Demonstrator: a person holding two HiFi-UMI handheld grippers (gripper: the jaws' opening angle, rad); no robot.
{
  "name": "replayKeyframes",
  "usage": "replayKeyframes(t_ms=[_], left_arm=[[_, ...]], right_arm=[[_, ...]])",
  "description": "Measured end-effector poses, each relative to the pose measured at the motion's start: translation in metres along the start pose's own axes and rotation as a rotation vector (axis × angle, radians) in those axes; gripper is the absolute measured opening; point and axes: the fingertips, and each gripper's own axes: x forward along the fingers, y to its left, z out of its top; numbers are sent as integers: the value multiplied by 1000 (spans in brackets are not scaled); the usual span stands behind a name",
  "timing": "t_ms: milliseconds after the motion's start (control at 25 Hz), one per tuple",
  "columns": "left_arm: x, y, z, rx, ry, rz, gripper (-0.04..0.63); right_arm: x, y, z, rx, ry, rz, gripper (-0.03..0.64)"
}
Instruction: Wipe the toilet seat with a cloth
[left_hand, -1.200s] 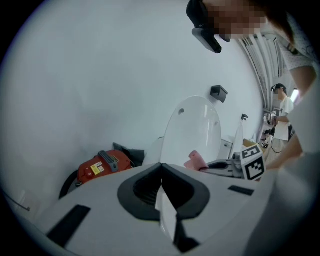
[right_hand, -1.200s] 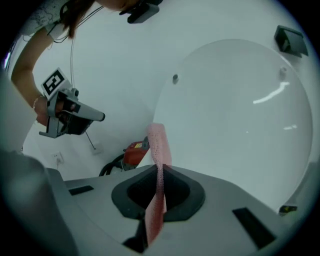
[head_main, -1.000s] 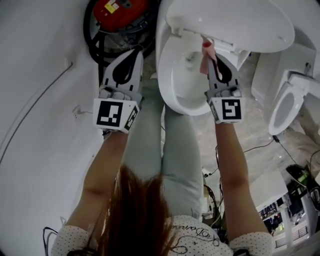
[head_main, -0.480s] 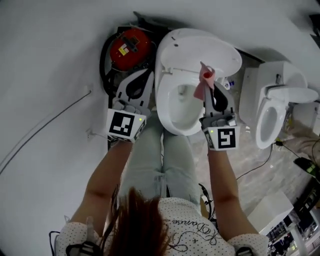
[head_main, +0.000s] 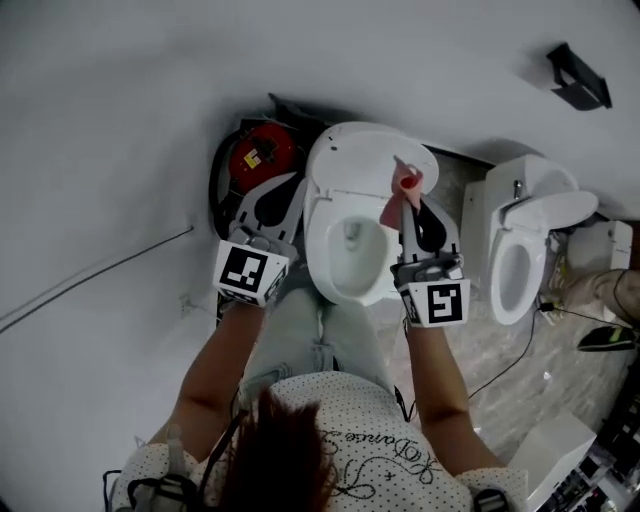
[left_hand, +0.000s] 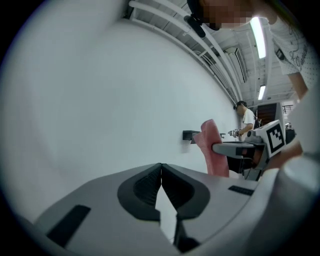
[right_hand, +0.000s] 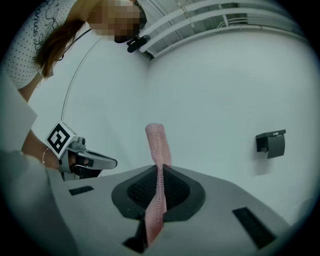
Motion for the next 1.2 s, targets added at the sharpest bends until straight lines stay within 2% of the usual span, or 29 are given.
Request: replayKeyframes(t_ms=[160, 560, 720, 1200], left_arm=[[-8, -5, 30, 15, -28, -14, -8], [-27, -34, 88, 65, -112, -22, -8], [-27, -48, 96, 74, -127, -26, -8], [-32, -84, 107, 61, -149, 0, -8]], right_arm=[[-10, 3, 32, -44, -37, -7, 23], [-35, -3, 84, -25, -82, -27, 20], [-41, -8, 101, -26, -106, -39, 20], [-75, -24, 106, -81, -90, -35, 18]])
